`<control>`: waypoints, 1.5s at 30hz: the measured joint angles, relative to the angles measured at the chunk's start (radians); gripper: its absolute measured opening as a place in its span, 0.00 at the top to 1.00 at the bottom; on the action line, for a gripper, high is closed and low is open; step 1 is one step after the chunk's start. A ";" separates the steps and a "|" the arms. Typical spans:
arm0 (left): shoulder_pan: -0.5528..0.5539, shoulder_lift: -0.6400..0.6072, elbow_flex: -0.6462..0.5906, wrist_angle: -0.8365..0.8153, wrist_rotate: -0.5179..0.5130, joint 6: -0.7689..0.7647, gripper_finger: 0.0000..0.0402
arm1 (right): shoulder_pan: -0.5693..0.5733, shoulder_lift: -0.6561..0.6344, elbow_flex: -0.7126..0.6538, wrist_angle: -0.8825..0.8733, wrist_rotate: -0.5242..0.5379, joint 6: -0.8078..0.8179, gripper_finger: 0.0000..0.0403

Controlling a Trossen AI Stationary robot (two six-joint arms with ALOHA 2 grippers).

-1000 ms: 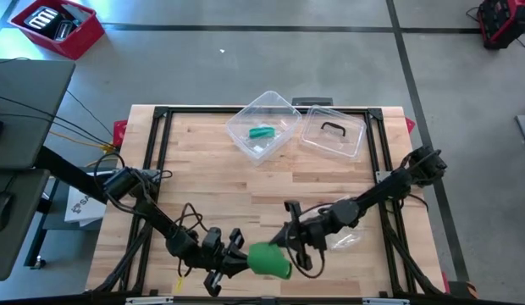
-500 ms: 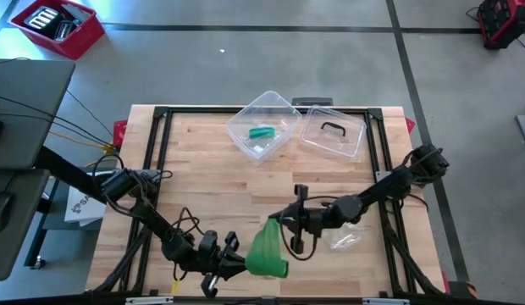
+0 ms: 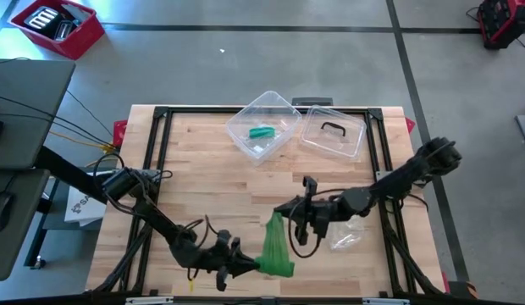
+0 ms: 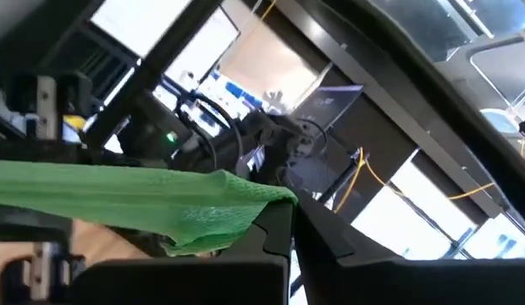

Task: Roll bandage
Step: Roll the green bandage

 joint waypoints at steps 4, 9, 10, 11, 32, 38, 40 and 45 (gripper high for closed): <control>-0.002 -0.001 0.001 -0.059 -0.004 -0.051 0.98 | -0.015 -0.017 0.008 -0.013 -0.111 0.018 1.00; 0.016 -0.001 0.001 -0.155 -0.040 -0.112 0.98 | -0.015 -0.017 0.075 -0.111 -0.256 0.068 1.00; 0.021 -0.001 0.001 -0.181 -0.049 -0.135 0.98 | -0.014 -0.017 0.088 -0.132 -0.277 0.069 1.00; 0.027 -0.001 0.001 -0.214 -0.055 -0.164 0.98 | -0.010 -0.017 0.102 -0.154 -0.301 0.070 1.00; 0.101 -0.001 0.114 -0.420 0.091 -0.191 0.98 | -0.187 -0.016 0.178 -0.397 -0.378 0.040 1.00; 0.060 0.000 0.153 -0.381 0.084 0.016 0.98 | -0.251 -0.016 0.133 -0.484 -0.380 0.126 1.00; 0.039 0.000 0.152 -0.329 0.041 0.088 0.98 | -0.254 -0.016 0.099 -0.488 -0.378 0.147 1.00; -0.011 0.001 0.148 -0.247 -0.084 0.222 0.98 | -0.240 -0.016 0.017 -0.479 -0.371 0.202 1.00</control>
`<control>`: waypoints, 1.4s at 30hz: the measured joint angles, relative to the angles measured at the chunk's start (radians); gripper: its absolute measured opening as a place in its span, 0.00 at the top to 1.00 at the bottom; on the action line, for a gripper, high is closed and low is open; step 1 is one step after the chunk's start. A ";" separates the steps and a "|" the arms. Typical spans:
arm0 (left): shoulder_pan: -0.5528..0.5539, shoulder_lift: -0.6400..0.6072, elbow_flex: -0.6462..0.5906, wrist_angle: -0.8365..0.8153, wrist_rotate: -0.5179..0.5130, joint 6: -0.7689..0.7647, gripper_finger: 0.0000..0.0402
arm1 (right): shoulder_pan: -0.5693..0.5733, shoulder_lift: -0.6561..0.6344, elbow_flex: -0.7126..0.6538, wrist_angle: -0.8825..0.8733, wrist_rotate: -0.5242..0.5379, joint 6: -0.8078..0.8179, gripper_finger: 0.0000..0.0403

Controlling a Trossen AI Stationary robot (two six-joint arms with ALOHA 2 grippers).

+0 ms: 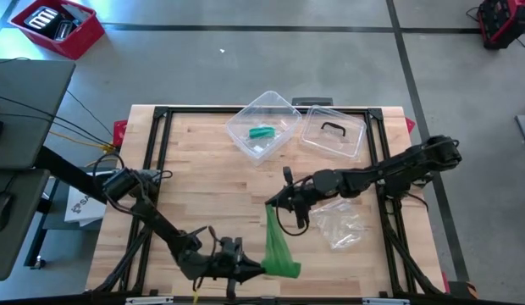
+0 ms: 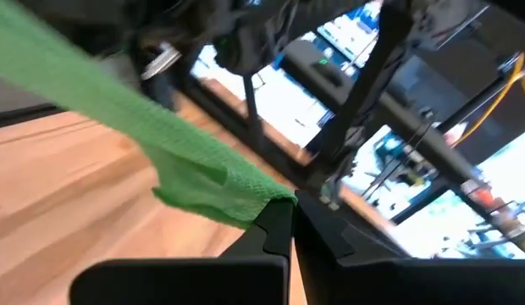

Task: Roll bandage
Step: Roll the green bandage

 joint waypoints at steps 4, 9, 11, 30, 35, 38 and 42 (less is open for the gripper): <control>-0.016 0.001 0.000 0.055 -0.060 0.076 0.98 | 0.027 0.000 -0.063 0.069 0.005 0.046 1.00; -0.018 0.001 0.000 0.212 -0.064 0.270 0.98 | 0.064 0.006 -0.155 0.195 0.004 0.169 1.00; -0.019 0.001 0.000 0.268 -0.067 0.358 0.98 | 0.073 0.029 -0.191 0.265 0.006 0.216 1.00; -0.017 0.000 0.001 0.470 -0.481 0.827 0.98 | 0.338 0.248 -0.174 0.687 0.251 0.385 1.00; -0.002 -0.001 0.001 0.432 -0.549 0.862 0.98 | 0.360 0.248 -0.149 0.756 0.252 0.404 1.00; 0.014 -0.001 0.002 0.315 -0.548 0.768 0.98 | 0.361 0.248 -0.091 0.750 0.252 0.402 1.00; 0.027 -0.002 0.003 0.091 -0.549 0.522 0.98 | 0.350 0.248 -0.022 0.692 0.330 0.381 1.00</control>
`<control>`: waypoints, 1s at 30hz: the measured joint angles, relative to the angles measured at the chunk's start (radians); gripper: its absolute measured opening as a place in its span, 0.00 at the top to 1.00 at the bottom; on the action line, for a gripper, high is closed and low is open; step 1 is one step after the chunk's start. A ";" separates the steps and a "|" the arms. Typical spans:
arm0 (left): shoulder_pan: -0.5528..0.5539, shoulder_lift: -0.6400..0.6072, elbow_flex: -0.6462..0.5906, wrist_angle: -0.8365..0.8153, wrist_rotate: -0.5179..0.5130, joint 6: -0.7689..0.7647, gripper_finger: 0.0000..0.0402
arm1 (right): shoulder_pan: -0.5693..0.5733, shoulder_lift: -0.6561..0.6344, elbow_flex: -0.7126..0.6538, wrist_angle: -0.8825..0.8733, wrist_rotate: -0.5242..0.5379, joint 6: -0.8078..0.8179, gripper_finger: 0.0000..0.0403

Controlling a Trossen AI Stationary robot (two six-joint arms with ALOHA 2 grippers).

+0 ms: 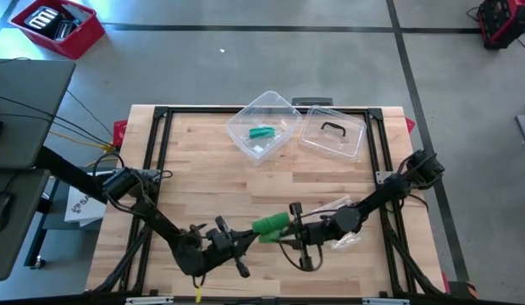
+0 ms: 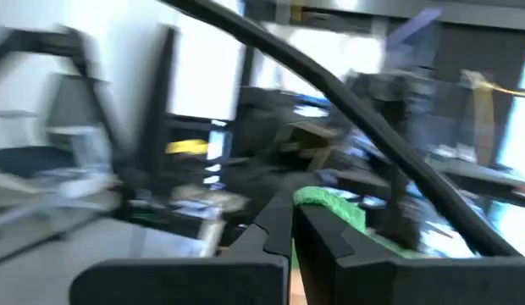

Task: Roll bandage
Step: Roll the green bandage

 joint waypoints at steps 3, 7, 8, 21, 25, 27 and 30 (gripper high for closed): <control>0.000 -0.003 0.000 -0.131 -0.009 -0.162 0.98 | -0.004 0.000 0.022 -0.025 0.172 -0.011 1.00; -0.005 -0.002 -0.001 -0.284 -0.017 -0.379 0.98 | -0.024 0.000 0.022 -0.144 0.290 0.095 1.00; -0.006 -0.002 -0.001 -0.331 -0.012 -0.445 0.98 | -0.031 0.000 0.023 -0.206 0.297 0.149 1.00; 0.024 0.105 -0.003 -0.668 0.203 -1.175 0.98 | -0.081 0.178 0.025 -0.467 0.246 0.560 1.00; 0.035 0.143 -0.003 -0.726 0.235 -1.421 0.98 | -0.085 0.257 0.025 -0.463 0.214 0.582 1.00; 0.036 0.155 -0.001 -0.740 0.230 -1.480 0.98 | -0.086 0.288 0.027 -0.437 0.199 0.607 1.00; 0.038 0.170 0.002 -0.745 0.219 -1.511 0.98 | -0.086 0.317 0.029 -0.411 0.189 0.635 1.00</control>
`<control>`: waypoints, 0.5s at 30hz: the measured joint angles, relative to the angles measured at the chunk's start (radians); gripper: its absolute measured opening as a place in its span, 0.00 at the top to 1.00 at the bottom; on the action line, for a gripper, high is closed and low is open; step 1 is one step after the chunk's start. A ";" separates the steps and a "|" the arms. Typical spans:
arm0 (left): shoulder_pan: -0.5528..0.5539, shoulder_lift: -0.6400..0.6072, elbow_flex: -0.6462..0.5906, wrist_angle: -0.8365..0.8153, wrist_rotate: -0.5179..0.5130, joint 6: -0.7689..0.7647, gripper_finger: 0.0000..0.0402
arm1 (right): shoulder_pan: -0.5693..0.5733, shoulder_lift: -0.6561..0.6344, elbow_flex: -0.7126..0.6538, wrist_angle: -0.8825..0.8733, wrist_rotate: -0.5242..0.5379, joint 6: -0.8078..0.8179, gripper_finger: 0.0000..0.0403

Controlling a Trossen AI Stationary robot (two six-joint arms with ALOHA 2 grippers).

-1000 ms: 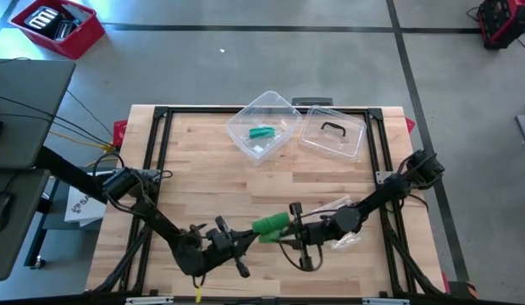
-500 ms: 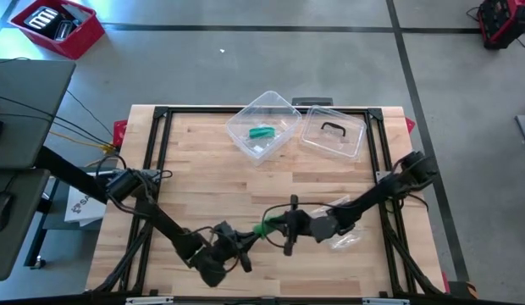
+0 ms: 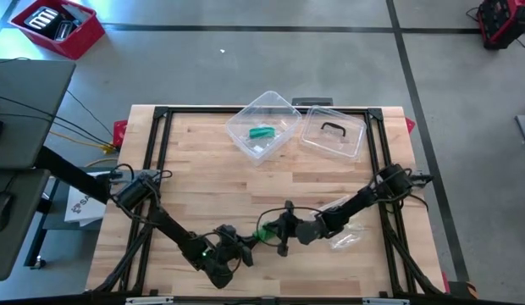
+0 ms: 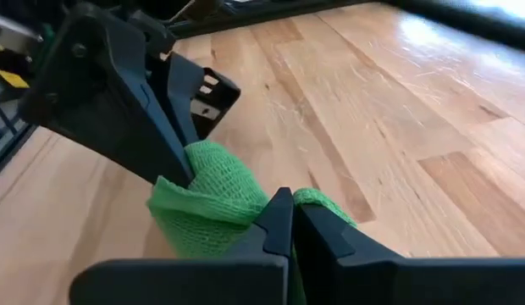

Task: Roll bandage
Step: Roll the green bandage

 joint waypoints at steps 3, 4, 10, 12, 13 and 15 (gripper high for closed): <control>0.001 0.001 -0.001 0.000 0.003 -0.021 0.98 | -0.009 0.003 0.000 0.005 -0.001 0.007 1.00; 0.001 0.002 -0.001 0.005 0.004 -0.027 0.98 | -0.011 0.003 -0.001 0.013 -0.004 0.004 1.00; 0.001 0.003 -0.002 0.010 0.003 -0.055 0.98 | -0.044 -0.021 -0.003 0.009 -0.093 -0.054 1.00; -0.001 0.004 -0.002 0.011 0.001 -0.057 0.98 | -0.056 -0.031 -0.004 -0.002 -0.140 -0.054 0.99; -0.001 0.004 -0.002 0.013 0.000 -0.059 0.98 | -0.064 -0.036 -0.004 -0.002 -0.173 -0.053 0.98; -0.001 0.005 -0.002 0.013 0.001 -0.066 0.98 | -0.078 -0.038 -0.005 -0.003 -0.224 -0.048 0.93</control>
